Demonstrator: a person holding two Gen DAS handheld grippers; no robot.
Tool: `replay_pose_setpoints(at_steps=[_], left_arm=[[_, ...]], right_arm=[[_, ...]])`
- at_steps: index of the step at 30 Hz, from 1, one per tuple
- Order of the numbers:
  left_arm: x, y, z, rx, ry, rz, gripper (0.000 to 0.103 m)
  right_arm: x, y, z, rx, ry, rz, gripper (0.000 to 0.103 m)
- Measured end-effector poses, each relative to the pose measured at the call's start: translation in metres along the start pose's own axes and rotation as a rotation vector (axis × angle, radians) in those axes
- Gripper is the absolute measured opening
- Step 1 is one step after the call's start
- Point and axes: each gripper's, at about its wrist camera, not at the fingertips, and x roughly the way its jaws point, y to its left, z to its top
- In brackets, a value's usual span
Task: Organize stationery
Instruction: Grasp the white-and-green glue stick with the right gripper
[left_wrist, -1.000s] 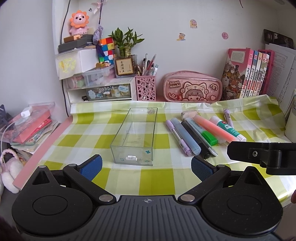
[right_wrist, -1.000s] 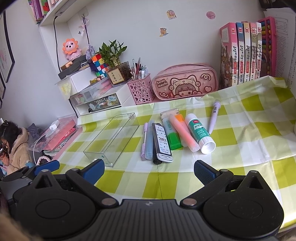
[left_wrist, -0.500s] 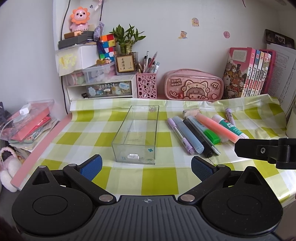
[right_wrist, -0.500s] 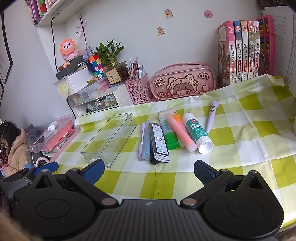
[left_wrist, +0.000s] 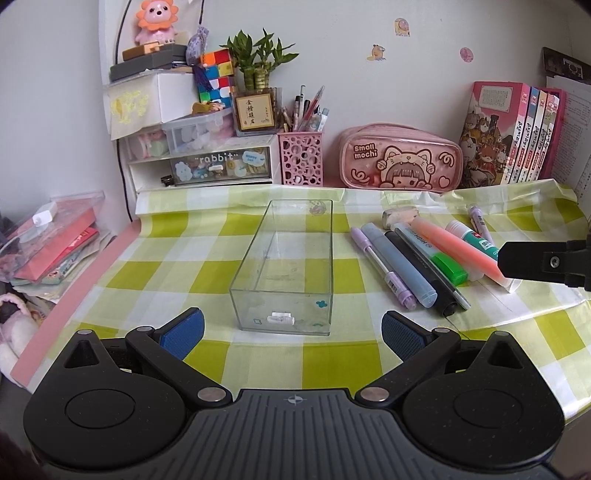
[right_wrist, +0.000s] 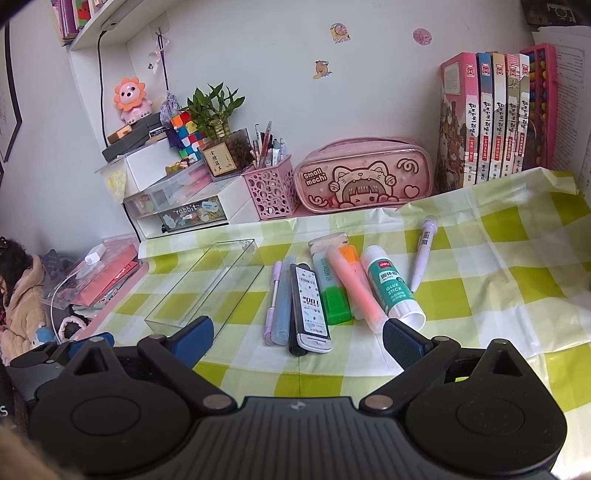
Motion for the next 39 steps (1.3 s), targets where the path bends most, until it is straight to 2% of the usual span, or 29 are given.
replay_pose_setpoints(at_steps=[5,9,12,16,22,26,28,33,35,39], left_arm=[[0.013,0.0,0.003,0.005,0.016,-0.014,0.098],[0.023,0.0,0.006,0.017,0.018,-0.012,0.098],[0.032,-0.001,0.007,0.026,0.028,-0.014,0.098],[0.043,-0.001,0.006,0.037,0.044,-0.013,0.098],[0.058,0.004,0.002,0.023,0.057,-0.005,0.097],[0.068,0.007,0.001,0.015,0.066,-0.006,0.093],[0.07,0.008,0.002,0.007,0.059,-0.015,0.092],[0.07,0.003,0.002,0.025,0.023,-0.033,0.076],[0.07,0.002,0.001,0.025,0.014,-0.043,0.073],[0.068,0.001,-0.001,0.025,-0.003,-0.038,0.073]], right_arm=[[0.012,-0.01,0.014,-0.009,-0.005,-0.024,0.078],[0.026,-0.022,0.025,-0.001,0.007,-0.045,0.064],[0.036,-0.031,0.034,-0.003,0.016,-0.051,0.057],[0.059,-0.049,0.046,-0.006,0.07,-0.062,0.044],[0.094,-0.078,0.059,-0.052,0.176,-0.13,0.029],[0.104,-0.084,0.063,-0.074,0.237,-0.058,0.027],[0.107,-0.076,0.065,-0.117,0.272,-0.054,0.025],[0.122,-0.056,0.063,-0.229,0.364,-0.061,0.024],[0.127,-0.058,0.068,-0.216,0.38,-0.062,0.02],[0.129,-0.064,0.072,-0.123,0.412,-0.054,0.02]])
